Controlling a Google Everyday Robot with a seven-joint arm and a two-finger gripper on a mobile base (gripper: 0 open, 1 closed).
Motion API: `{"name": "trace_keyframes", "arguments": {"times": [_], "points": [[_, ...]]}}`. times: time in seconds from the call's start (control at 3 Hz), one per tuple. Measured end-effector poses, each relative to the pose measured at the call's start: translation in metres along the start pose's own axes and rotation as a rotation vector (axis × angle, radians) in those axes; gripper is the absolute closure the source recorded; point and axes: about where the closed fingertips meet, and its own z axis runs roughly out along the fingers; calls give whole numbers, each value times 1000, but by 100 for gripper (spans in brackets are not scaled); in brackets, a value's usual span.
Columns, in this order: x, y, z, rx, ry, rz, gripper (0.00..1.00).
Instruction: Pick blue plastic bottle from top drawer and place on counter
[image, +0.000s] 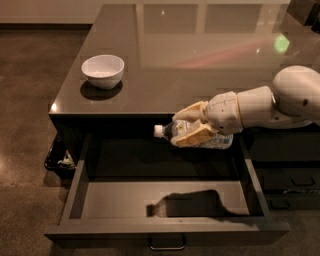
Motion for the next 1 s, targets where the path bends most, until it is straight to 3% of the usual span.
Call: {"name": "trace_keyframes", "arguments": {"times": [0.33, 0.67, 1.0], "points": [[0, 0, 0, 0, 0, 0, 100], [-39, -14, -23, 31, -32, -74, 100], [-110, -39, -57, 91, -75, -218, 100]]}}
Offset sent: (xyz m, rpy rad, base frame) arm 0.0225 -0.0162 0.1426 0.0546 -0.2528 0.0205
